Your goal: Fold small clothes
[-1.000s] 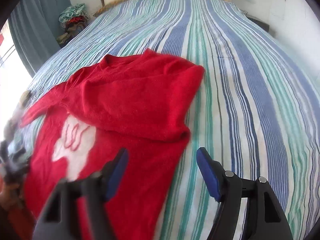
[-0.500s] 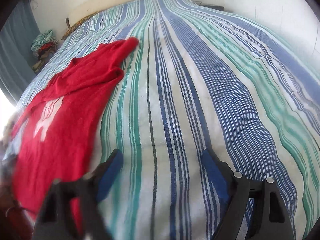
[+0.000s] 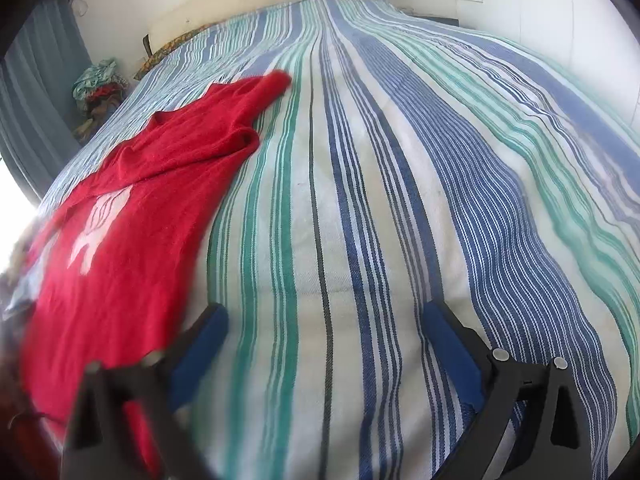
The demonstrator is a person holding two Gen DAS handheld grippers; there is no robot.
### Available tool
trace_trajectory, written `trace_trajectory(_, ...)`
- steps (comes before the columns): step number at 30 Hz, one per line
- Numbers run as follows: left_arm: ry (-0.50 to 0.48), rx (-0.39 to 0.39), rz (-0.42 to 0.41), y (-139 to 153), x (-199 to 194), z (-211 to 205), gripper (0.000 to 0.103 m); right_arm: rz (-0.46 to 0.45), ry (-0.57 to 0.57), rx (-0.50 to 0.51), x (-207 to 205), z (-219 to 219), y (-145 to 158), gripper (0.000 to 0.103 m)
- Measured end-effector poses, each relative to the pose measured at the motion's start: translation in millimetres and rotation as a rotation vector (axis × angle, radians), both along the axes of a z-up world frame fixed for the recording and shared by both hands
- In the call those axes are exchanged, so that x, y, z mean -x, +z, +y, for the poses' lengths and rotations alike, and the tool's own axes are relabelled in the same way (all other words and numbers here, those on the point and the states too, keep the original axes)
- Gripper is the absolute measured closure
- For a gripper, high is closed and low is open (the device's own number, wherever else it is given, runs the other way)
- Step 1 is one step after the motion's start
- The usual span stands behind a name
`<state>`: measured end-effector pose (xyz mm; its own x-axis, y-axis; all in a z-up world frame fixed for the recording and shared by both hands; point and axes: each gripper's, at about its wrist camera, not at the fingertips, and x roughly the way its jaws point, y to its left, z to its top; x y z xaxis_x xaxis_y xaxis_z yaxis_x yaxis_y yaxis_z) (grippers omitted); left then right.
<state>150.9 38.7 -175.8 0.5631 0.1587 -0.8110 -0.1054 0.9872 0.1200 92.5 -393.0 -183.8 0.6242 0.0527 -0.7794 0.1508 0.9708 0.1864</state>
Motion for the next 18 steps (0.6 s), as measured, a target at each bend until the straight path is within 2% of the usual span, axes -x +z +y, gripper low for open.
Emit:
trace_trajectory(5,0.000,0.000,0.000,0.0,0.1,0.0,0.000,0.001,0.013,0.011,-1.3,3.3,-1.8,0.001)
trace_trajectory(18,0.000,0.000,0.000,0.0,0.1,0.0,0.000,0.001,0.015,0.017,-2.0,4.4,-1.8,0.000)
